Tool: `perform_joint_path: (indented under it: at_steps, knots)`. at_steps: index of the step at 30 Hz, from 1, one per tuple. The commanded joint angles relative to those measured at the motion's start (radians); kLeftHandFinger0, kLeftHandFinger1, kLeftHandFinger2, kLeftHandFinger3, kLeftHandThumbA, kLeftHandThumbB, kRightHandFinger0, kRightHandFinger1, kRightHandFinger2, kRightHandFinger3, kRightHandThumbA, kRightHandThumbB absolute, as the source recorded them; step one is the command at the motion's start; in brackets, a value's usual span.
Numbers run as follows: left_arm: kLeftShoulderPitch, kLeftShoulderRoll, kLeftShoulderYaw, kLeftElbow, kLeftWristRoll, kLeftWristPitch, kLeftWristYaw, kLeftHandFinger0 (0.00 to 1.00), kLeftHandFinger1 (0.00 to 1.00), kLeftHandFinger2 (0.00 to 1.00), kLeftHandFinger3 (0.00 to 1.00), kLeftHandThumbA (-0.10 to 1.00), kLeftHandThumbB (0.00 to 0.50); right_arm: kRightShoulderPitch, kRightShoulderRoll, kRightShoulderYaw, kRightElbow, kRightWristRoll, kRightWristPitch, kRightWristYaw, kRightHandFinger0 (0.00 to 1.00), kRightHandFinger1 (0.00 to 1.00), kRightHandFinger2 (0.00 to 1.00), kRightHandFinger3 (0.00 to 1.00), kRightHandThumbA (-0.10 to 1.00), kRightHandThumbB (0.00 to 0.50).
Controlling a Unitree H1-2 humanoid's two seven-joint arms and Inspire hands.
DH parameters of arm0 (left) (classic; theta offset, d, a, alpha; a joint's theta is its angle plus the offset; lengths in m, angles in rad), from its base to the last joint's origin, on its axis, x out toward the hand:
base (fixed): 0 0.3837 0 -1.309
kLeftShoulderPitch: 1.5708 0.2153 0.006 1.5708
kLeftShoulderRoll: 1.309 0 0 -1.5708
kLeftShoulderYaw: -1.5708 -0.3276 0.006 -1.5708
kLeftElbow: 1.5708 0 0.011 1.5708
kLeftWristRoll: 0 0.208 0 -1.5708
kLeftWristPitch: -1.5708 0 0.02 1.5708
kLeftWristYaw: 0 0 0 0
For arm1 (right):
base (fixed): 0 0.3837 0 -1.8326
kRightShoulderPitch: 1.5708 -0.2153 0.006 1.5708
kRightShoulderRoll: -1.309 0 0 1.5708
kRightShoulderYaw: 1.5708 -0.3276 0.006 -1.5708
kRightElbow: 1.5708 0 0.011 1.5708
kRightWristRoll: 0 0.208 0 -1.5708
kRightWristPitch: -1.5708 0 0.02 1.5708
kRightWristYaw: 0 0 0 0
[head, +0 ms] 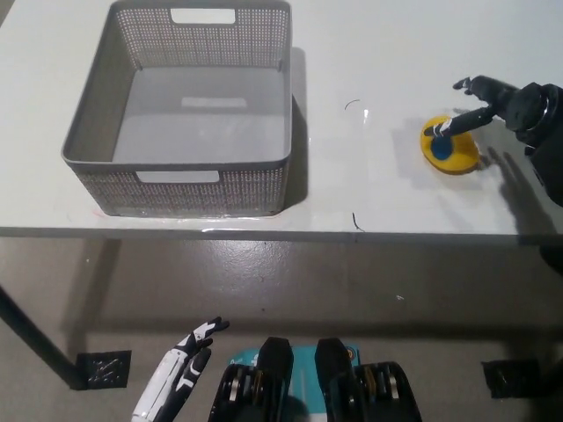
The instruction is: Use the right hand to pick up a yellow duck toy and place it into a container on the left hand side
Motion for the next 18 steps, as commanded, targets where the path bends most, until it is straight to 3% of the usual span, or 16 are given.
perform_joint_path:
  at_steps: [1,18]
  knots:
    - [-0.013,0.018,-0.001,-0.023,0.002,-0.022,-0.008,1.00,1.00,1.00,1.00,1.00,0.293,-0.073,-0.020,0.003,0.006,-0.009,-0.027,0.054,1.00,1.00,1.00,1.00,0.88,0.500]
    - [-0.035,0.021,0.017,-0.010,-0.008,-0.038,-0.003,1.00,1.00,1.00,1.00,1.00,0.320,-0.068,0.007,0.006,0.045,-0.022,0.002,0.063,1.00,1.00,1.00,1.00,0.91,0.500]
